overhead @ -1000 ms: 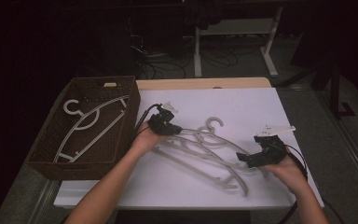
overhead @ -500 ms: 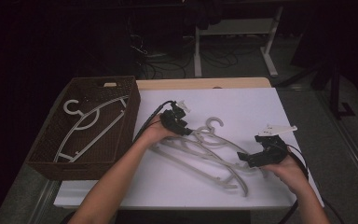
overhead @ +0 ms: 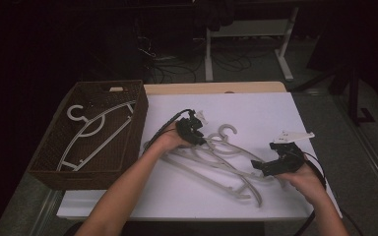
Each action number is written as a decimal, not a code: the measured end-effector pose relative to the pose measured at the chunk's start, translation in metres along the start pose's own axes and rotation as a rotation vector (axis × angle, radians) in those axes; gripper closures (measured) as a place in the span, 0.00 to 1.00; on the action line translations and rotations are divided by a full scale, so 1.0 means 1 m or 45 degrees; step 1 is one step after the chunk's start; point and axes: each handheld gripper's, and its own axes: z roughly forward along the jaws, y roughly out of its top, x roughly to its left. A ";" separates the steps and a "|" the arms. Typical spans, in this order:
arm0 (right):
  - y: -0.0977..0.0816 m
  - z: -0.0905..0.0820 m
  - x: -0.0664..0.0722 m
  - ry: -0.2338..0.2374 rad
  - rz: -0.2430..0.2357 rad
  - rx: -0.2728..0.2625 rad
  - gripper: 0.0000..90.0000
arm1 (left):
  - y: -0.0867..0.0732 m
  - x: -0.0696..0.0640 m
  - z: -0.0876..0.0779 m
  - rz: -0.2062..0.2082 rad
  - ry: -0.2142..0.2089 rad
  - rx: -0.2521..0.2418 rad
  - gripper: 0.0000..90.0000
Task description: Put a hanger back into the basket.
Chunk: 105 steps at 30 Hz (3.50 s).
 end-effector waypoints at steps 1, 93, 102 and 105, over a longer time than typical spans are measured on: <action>0.000 0.000 0.000 0.000 -0.001 -0.001 0.01 | 0.000 0.000 0.000 0.016 -0.001 0.004 0.78; -0.001 0.002 0.001 -0.023 0.027 -0.012 0.01 | -0.212 0.035 -0.321 -0.656 0.631 -0.303 0.92; 0.001 0.003 0.002 -0.028 0.029 -0.014 0.01 | -0.256 0.034 -0.336 -0.724 0.708 -0.268 0.92; 0.001 0.004 0.001 -0.029 0.030 -0.012 0.01 | -0.269 0.036 -0.339 -0.748 0.727 -0.246 0.92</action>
